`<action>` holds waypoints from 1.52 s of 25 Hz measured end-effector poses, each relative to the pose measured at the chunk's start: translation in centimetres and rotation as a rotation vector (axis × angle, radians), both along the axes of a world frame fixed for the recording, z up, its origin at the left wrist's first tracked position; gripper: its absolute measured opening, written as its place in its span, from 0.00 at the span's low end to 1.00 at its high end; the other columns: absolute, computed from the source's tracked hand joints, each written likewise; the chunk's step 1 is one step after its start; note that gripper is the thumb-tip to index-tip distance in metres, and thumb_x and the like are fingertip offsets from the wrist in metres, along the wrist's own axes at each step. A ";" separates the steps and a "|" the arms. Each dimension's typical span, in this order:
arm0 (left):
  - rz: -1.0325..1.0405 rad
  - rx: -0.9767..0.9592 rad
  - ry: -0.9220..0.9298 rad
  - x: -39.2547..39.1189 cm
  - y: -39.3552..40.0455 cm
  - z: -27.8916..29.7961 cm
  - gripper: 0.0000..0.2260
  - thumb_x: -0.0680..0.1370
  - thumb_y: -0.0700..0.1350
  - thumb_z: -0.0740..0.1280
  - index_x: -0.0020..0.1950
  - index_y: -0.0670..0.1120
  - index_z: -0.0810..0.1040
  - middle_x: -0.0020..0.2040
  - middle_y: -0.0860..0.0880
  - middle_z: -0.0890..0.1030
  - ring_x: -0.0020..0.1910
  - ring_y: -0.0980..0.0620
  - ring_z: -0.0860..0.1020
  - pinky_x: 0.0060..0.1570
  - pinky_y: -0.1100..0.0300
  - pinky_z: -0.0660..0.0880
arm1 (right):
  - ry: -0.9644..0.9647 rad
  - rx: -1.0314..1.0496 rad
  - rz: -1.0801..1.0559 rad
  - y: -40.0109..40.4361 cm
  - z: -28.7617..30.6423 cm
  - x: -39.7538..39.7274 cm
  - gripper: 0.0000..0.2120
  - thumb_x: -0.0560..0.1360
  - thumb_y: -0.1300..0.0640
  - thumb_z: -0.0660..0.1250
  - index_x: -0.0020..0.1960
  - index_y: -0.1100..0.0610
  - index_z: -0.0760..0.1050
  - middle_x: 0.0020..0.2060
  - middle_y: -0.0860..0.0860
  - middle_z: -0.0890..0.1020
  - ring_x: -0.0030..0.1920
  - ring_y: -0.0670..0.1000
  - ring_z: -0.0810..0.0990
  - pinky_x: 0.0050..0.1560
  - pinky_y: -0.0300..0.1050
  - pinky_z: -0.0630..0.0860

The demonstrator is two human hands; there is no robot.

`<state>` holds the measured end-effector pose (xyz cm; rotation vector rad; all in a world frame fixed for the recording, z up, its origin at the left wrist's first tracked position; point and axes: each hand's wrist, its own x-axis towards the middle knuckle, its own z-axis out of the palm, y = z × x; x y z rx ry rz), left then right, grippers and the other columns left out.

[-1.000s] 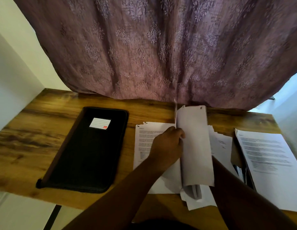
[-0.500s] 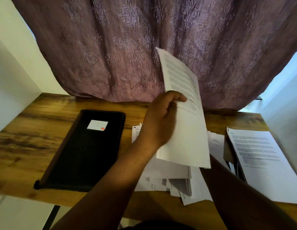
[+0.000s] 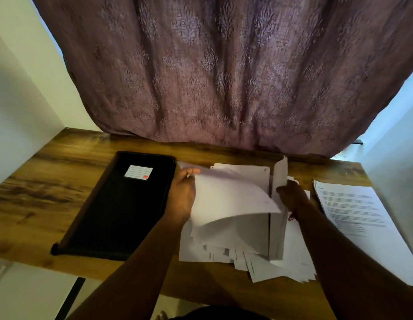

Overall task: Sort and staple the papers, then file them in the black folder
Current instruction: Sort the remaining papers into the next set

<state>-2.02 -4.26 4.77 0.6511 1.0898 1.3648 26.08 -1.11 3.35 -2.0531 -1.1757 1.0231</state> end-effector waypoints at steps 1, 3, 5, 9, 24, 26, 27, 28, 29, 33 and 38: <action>-0.048 -0.046 0.047 -0.3 -0.4 -2.1 0.03 0.78 0.36 0.67 0.45 0.42 0.79 0.45 0.44 0.81 0.42 0.54 0.82 0.52 0.52 0.77 | -0.116 0.005 0.017 0.0 0.8 0.2 0.17 0.79 0.62 0.60 0.67 0.63 0.71 0.61 0.63 0.77 0.60 0.63 0.75 0.57 0.56 0.73; -0.166 -0.138 0.459 -0.2 -1.9 -5.0 0.08 0.82 0.35 0.60 0.51 0.43 0.78 0.52 0.44 0.80 0.48 0.55 0.80 0.53 0.53 0.76 | -0.222 0.031 0.060 0.2 2.2 0.7 0.15 0.79 0.61 0.59 0.65 0.61 0.72 0.58 0.62 0.78 0.54 0.61 0.77 0.52 0.54 0.74; -0.256 -0.265 0.743 0.3 -3.1 -6.7 0.12 0.82 0.35 0.55 0.54 0.44 0.77 0.59 0.44 0.76 0.53 0.50 0.77 0.47 0.56 0.78 | -0.299 0.013 0.154 0.1 3.4 -0.3 0.15 0.79 0.61 0.58 0.65 0.59 0.72 0.58 0.61 0.79 0.52 0.59 0.78 0.51 0.53 0.75; -0.393 -0.295 0.790 0.8 -3.9 -7.3 0.13 0.80 0.33 0.56 0.54 0.46 0.76 0.63 0.47 0.72 0.56 0.45 0.75 0.45 0.56 0.80 | -0.510 -0.028 0.405 -0.4 3.0 -5.0 0.16 0.80 0.58 0.57 0.66 0.59 0.70 0.59 0.59 0.79 0.56 0.58 0.79 0.58 0.53 0.76; -0.381 -0.339 0.328 2.7 -4.2 -6.0 0.10 0.82 0.53 0.61 0.62 0.53 0.74 0.56 0.45 0.82 0.54 0.44 0.82 0.55 0.43 0.79 | 0.033 -0.153 0.489 -1.7 -3.5 -14.5 0.21 0.81 0.43 0.57 0.63 0.58 0.72 0.52 0.60 0.80 0.48 0.56 0.80 0.55 0.53 0.79; -0.404 -0.267 0.443 2.5 -4.1 -6.9 0.12 0.82 0.52 0.63 0.65 0.56 0.72 0.58 0.49 0.81 0.56 0.48 0.81 0.57 0.43 0.79 | 0.188 -0.223 0.460 -1.9 -3.5 -13.7 0.18 0.81 0.44 0.57 0.57 0.59 0.74 0.48 0.60 0.81 0.45 0.57 0.80 0.55 0.57 0.80; -0.384 -0.202 0.506 2.5 -4.1 -7.0 0.13 0.82 0.48 0.63 0.66 0.56 0.71 0.58 0.51 0.80 0.57 0.51 0.79 0.60 0.44 0.77 | 0.224 -0.216 0.462 -2.1 -3.7 -13.1 0.17 0.81 0.46 0.58 0.56 0.59 0.74 0.49 0.60 0.81 0.46 0.56 0.81 0.54 0.58 0.80; -0.351 -0.133 0.559 2.6 -3.9 -7.1 0.14 0.82 0.43 0.63 0.67 0.55 0.70 0.59 0.53 0.79 0.58 0.54 0.78 0.63 0.47 0.76 | 0.201 -0.159 0.460 -2.3 -3.9 -12.2 0.15 0.81 0.48 0.59 0.55 0.59 0.75 0.50 0.59 0.81 0.47 0.56 0.81 0.53 0.57 0.80; -0.309 -0.103 0.600 2.7 -3.7 -6.8 0.16 0.82 0.40 0.62 0.68 0.54 0.68 0.59 0.56 0.77 0.57 0.56 0.76 0.63 0.51 0.75 | 0.104 -0.046 0.434 -2.2 -4.1 -11.1 0.13 0.81 0.50 0.60 0.55 0.58 0.75 0.50 0.57 0.80 0.50 0.55 0.81 0.54 0.55 0.80; -0.234 -0.061 0.606 2.3 -2.3 -4.9 0.26 0.81 0.40 0.65 0.75 0.57 0.62 0.65 0.57 0.74 0.62 0.56 0.74 0.62 0.56 0.74 | -0.099 0.206 0.034 -1.0 -4.5 -4.6 0.25 0.74 0.41 0.67 0.65 0.55 0.72 0.60 0.54 0.74 0.59 0.55 0.76 0.60 0.55 0.75; -0.203 0.046 0.564 2.5 -0.8 -2.2 0.15 0.81 0.42 0.65 0.65 0.57 0.72 0.56 0.63 0.79 0.55 0.62 0.78 0.45 0.73 0.75 | 0.653 0.186 0.120 -1.1 -1.4 -1.0 0.21 0.76 0.44 0.69 0.65 0.52 0.74 0.58 0.53 0.82 0.57 0.58 0.82 0.60 0.64 0.76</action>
